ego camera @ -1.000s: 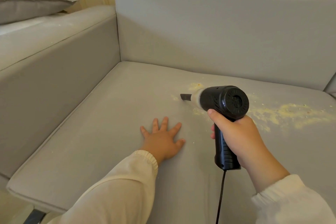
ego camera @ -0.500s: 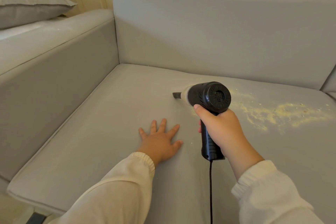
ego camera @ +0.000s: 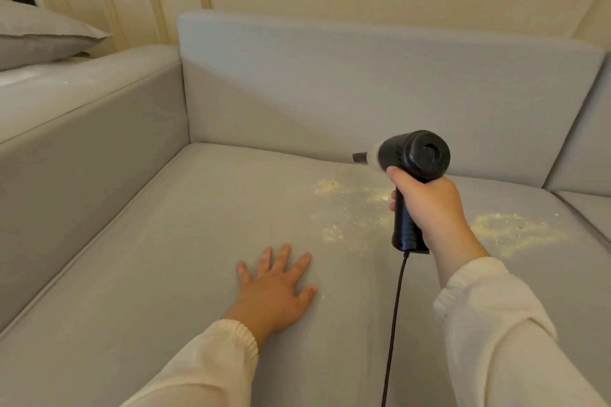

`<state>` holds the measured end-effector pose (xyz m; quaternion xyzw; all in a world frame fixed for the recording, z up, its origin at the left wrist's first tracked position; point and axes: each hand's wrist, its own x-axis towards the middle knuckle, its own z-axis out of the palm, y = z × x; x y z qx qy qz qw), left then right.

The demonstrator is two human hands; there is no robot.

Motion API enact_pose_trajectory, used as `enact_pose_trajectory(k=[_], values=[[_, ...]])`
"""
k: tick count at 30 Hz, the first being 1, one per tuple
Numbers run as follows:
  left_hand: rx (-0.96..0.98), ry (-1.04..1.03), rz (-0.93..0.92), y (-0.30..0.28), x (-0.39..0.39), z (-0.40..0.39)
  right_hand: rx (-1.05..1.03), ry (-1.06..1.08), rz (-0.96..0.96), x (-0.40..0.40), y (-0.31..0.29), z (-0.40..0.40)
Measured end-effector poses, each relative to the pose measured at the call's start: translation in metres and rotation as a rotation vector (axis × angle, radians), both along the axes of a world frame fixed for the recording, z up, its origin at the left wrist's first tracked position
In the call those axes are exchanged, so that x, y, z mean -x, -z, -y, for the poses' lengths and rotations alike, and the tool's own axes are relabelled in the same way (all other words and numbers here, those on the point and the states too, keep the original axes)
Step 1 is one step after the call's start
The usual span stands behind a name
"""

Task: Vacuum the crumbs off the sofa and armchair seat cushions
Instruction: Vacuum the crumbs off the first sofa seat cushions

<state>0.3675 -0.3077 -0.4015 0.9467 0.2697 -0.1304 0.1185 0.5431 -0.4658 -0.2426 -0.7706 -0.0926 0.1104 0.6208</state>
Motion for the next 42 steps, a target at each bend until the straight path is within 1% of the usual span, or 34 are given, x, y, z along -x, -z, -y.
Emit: enact_pose_trajectory(k=[5,9,14,17,29,32,35,38,42], values=[[-0.012,0.017,0.003,0.004,0.0,-0.002,0.038,-0.066,-0.057,-0.021,0.023,-0.018],[0.005,0.014,-0.027,0.003,-0.003,-0.005,0.048,-0.085,-0.056,-0.024,0.033,-0.022],[-0.007,0.016,-0.03,0.003,-0.003,-0.002,0.109,-0.145,-0.029,-0.023,0.026,-0.012],[-0.016,0.012,-0.031,0.003,-0.003,0.0,0.128,-0.202,-0.047,-0.019,0.019,-0.005],[0.0,0.003,-0.032,0.0,-0.004,0.001,0.257,-0.391,0.013,0.028,0.014,-0.014],[-0.004,0.004,-0.029,0.001,-0.003,0.002,0.237,-0.355,0.021,0.033,0.012,0.001],[-0.015,0.013,-0.018,0.001,-0.001,0.003,0.15,-0.215,0.02,0.032,0.018,0.011],[-0.013,0.01,-0.016,0.001,-0.002,0.004,0.096,-0.096,-0.019,0.014,0.023,0.004],[-0.004,0.002,-0.013,0.002,-0.004,0.002,0.092,-0.12,-0.047,-0.01,0.02,-0.024]])
